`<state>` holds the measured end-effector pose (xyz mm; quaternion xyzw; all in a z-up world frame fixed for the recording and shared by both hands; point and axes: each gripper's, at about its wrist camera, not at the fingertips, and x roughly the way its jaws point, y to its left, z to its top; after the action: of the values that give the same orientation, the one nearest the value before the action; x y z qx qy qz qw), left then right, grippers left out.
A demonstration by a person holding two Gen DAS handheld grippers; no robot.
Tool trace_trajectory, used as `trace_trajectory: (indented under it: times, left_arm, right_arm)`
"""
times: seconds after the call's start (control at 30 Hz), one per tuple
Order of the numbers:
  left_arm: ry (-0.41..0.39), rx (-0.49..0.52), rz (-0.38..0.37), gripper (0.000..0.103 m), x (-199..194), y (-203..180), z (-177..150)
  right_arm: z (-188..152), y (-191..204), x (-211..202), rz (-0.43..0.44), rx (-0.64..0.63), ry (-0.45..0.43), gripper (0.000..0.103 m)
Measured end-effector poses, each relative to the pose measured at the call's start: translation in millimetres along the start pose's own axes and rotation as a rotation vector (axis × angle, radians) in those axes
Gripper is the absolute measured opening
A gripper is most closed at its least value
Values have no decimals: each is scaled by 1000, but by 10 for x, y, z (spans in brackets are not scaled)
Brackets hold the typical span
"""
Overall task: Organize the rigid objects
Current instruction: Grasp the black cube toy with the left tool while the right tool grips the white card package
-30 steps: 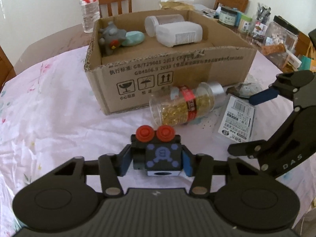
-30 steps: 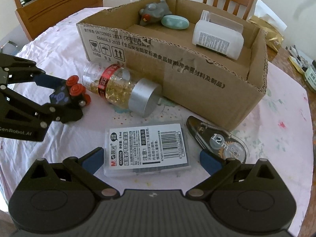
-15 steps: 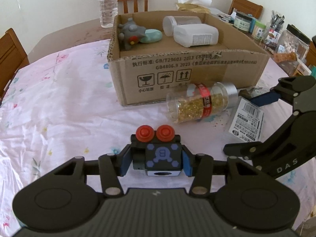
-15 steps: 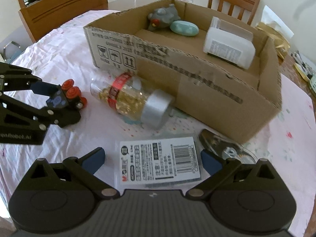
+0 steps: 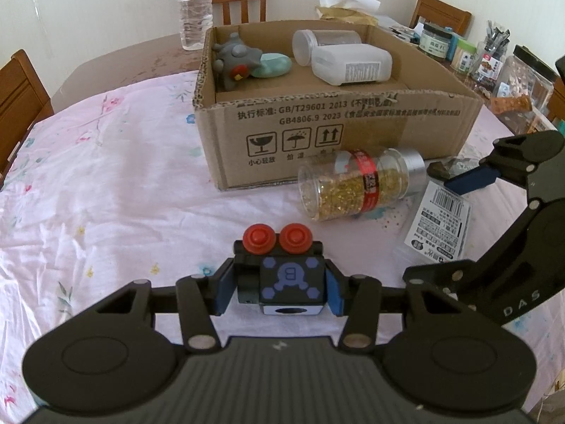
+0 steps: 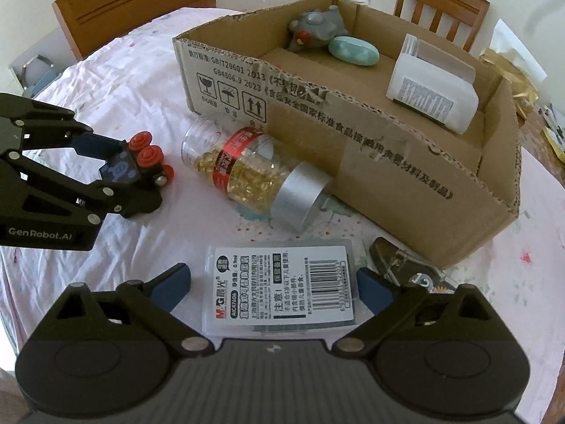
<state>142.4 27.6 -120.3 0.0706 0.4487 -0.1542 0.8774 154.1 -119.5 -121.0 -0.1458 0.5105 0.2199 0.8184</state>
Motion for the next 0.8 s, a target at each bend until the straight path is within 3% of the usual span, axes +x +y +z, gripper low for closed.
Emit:
trace_trajectory:
  times: [0.8]
  left_arm:
    - [13, -5, 17, 50, 21, -16, 37]
  right_arm:
    - [22, 34, -22, -56, 45, 23, 94]
